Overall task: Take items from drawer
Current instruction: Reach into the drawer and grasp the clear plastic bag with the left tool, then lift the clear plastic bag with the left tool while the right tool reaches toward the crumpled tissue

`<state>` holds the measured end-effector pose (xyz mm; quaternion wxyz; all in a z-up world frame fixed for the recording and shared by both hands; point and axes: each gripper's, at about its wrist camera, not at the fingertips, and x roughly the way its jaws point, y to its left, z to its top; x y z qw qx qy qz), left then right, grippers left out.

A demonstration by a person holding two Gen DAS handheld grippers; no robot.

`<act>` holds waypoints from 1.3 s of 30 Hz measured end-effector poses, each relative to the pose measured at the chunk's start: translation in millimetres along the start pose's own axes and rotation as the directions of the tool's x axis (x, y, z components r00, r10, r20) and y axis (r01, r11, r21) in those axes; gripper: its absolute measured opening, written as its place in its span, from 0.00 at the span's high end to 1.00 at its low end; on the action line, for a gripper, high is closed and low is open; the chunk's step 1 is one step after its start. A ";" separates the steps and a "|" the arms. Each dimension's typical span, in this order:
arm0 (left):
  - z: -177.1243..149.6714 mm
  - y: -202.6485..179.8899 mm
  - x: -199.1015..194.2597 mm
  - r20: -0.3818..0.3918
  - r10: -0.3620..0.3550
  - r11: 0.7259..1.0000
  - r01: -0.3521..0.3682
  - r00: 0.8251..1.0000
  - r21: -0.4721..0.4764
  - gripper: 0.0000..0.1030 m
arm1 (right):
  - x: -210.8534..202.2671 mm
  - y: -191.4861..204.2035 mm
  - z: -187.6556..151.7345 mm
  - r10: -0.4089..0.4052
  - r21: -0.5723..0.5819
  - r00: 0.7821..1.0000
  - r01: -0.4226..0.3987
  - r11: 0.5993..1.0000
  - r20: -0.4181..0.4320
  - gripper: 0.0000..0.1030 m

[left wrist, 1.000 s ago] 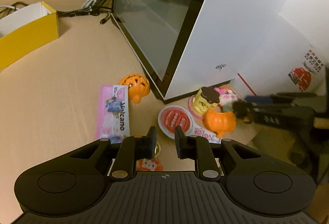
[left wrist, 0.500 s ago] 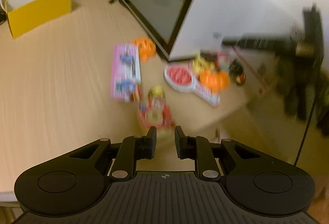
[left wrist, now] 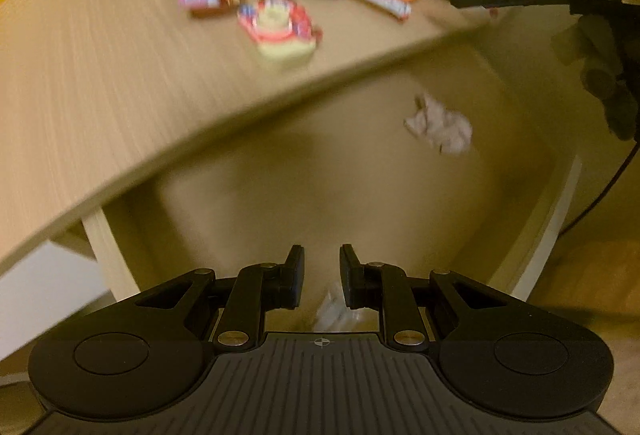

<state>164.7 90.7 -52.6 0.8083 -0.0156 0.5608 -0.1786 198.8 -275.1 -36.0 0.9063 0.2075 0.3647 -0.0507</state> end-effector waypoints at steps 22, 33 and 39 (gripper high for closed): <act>-11.9 -12.0 77.7 -0.470 0.005 0.976 0.098 0.883 0.195 0.89 | 47.9 26.8 -70.6 0.015 -0.069 0.945 -0.040 0.997 -0.326 0.30; -7.4 0.0 96.6 -0.492 -0.140 0.987 0.160 0.859 -0.001 0.89 | 45.5 8.0 -64.9 -0.023 -0.025 0.952 0.015 1.000 -0.307 0.29; 12.0 -3.4 101.9 -0.421 -0.121 0.991 0.133 0.899 -0.001 0.91 | 43.7 6.3 -64.5 -0.024 -0.011 0.951 0.022 1.000 -0.307 0.29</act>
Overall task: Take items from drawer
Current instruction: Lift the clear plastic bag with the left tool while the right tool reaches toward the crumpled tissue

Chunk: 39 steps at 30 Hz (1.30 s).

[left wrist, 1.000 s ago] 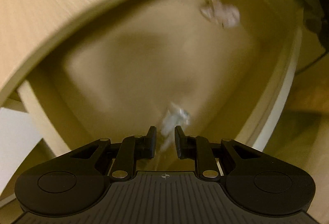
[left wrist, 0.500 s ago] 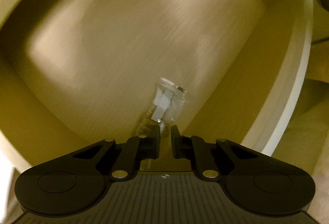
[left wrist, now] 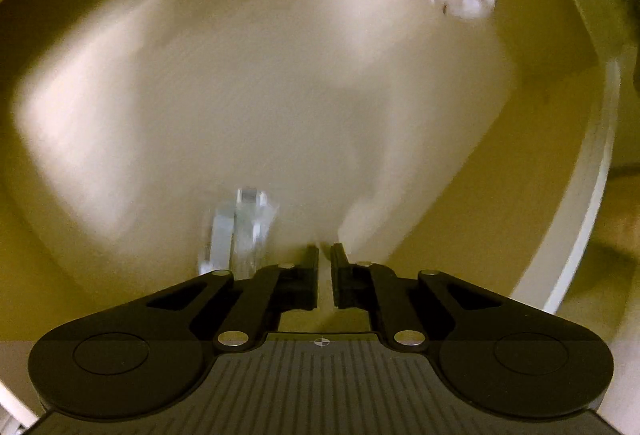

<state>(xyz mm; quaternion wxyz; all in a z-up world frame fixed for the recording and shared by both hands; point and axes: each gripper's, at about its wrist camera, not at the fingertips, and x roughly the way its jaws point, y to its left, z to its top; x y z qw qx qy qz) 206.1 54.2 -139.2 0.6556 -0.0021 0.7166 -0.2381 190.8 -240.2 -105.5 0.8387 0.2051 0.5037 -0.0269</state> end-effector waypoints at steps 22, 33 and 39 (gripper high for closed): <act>-23.1 17.0 -80.9 0.301 0.156 0.988 -0.154 0.941 -0.031 0.87 | -0.8 5.2 -8.6 0.002 -0.028 0.996 0.001 1.000 0.091 0.25; -39.5 22.4 -68.9 0.259 0.199 0.980 -0.194 0.945 -0.046 0.87 | -5.0 13.3 -3.5 -0.001 -0.076 0.998 0.007 0.997 0.070 0.25; -38.9 12.4 -45.8 0.149 0.208 0.977 -0.213 0.967 0.018 0.87 | -3.5 14.3 -5.7 0.001 -0.085 0.998 0.004 0.996 0.057 0.25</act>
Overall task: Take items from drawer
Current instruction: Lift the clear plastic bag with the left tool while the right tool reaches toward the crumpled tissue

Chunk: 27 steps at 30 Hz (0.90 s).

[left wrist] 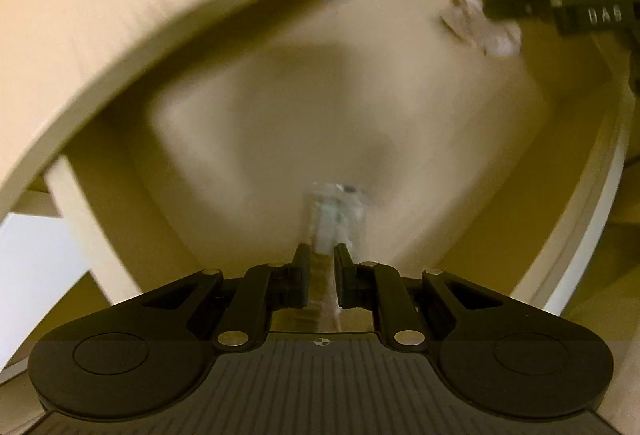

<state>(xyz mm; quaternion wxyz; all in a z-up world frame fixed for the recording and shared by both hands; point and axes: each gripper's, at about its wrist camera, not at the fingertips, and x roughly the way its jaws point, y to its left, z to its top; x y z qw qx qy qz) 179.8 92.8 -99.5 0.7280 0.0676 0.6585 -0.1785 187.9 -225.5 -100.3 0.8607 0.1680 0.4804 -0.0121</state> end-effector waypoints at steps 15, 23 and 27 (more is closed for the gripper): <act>-3.4 -14.2 19.1 -0.119 0.088 0.986 -0.069 0.989 0.152 0.76 | 7.0 7.5 -3.3 -0.004 -0.049 0.999 0.002 0.999 -0.049 0.25; -3.4 -9.3 14.1 -0.094 0.095 0.985 -0.081 0.991 0.149 0.76 | 8.6 4.9 -4.7 -0.008 -0.037 0.998 0.006 0.999 -0.062 0.25; -4.0 -5.1 10.1 -0.057 0.097 0.986 -0.088 0.994 0.144 0.76 | 7.1 6.0 -8.5 -0.006 -0.039 0.997 0.003 0.999 -0.070 0.25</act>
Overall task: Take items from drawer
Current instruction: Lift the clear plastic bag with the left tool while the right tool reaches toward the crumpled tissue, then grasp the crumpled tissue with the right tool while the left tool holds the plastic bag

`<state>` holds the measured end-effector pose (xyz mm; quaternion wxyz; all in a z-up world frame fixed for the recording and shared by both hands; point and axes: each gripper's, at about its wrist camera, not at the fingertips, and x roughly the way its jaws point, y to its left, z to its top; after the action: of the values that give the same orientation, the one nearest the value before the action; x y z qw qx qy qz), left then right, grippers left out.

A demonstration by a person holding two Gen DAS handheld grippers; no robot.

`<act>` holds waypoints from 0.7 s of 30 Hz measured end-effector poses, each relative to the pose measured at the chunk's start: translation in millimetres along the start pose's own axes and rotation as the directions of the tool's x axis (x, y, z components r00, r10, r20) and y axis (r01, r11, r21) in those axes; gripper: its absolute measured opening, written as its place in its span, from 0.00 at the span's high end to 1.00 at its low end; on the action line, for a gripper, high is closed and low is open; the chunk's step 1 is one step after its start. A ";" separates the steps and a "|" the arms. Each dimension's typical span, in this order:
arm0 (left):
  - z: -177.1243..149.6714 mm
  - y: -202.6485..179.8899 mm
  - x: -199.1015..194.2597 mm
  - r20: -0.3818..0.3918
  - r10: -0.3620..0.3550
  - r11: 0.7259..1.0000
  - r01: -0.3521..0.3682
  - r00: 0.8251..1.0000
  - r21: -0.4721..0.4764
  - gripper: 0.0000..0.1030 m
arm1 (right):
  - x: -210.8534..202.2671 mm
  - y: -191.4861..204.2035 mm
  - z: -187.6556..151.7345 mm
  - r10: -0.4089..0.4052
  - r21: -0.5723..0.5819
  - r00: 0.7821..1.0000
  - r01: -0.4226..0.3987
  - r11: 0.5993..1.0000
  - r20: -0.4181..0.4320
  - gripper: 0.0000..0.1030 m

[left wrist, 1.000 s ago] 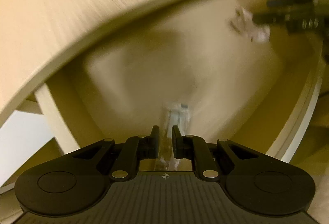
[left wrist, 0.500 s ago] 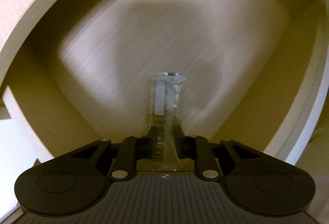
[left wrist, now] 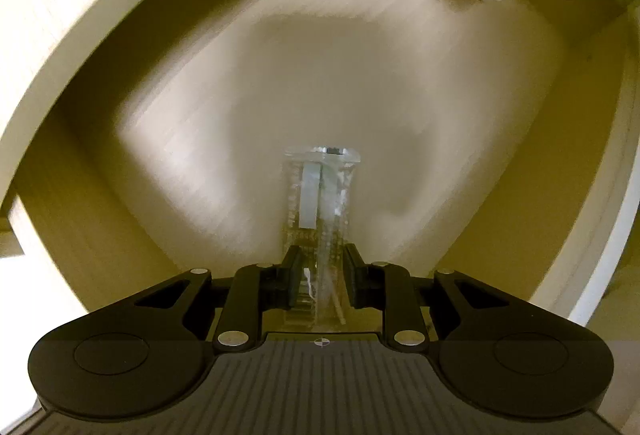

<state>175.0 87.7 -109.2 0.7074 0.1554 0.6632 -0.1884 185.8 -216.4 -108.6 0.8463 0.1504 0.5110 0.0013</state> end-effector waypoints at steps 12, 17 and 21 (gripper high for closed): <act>19.9 19.4 -11.4 0.256 -0.042 0.997 0.058 0.966 -0.056 0.78 | -2.3 -2.9 0.9 -0.004 0.005 1.000 0.004 1.000 -0.004 0.25; 9.8 13.1 -18.4 0.295 -0.060 0.997 0.070 0.954 -0.025 0.63 | -3.0 -3.6 1.1 -0.006 0.006 1.000 0.006 1.000 -0.005 0.25; 17.0 -6.0 -9.9 0.312 -0.067 0.998 0.066 0.948 0.014 0.50 | -3.2 -3.2 2.4 -0.009 0.009 1.000 0.009 1.000 -0.012 0.25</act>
<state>186.7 75.0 -98.0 0.7964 0.1026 0.5475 -0.2354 185.9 -220.6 -105.6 0.8425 0.1517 0.5168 -0.0040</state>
